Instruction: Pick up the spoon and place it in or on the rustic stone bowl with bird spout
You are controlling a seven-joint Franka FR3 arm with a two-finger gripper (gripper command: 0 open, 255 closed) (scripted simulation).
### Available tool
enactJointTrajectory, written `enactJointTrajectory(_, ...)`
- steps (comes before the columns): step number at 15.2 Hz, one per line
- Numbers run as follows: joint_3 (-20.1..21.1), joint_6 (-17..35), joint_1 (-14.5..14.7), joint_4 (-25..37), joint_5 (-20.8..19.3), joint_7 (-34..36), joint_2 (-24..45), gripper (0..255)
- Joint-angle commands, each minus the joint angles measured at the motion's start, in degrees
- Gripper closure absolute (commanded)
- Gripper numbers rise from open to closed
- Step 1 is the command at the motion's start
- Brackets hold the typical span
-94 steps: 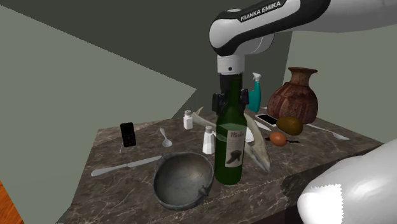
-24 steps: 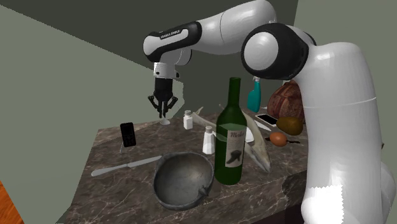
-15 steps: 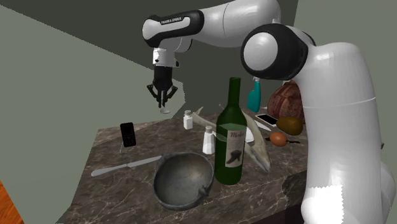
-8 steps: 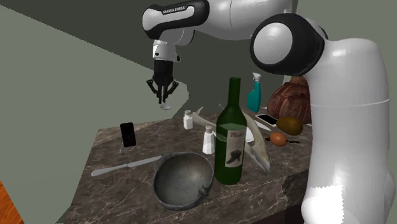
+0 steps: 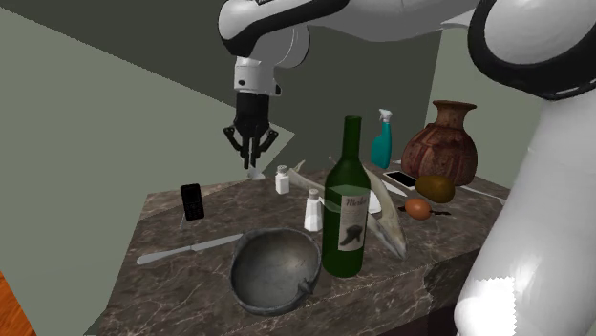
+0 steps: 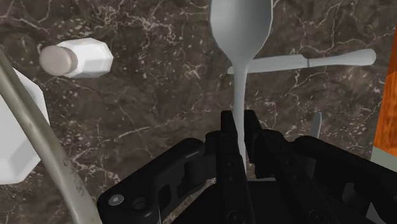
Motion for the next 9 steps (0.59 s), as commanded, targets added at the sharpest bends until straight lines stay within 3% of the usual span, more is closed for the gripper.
enactJointTrajectory(1, 0.46, 0.56, 0.48, -4.53, 0.83, 0.68, -4.16, 255)
enactJointTrajectory(9, 2.62, 0.76, 3.11, -19.96, 4.71, 3.95, -20.40, 255)
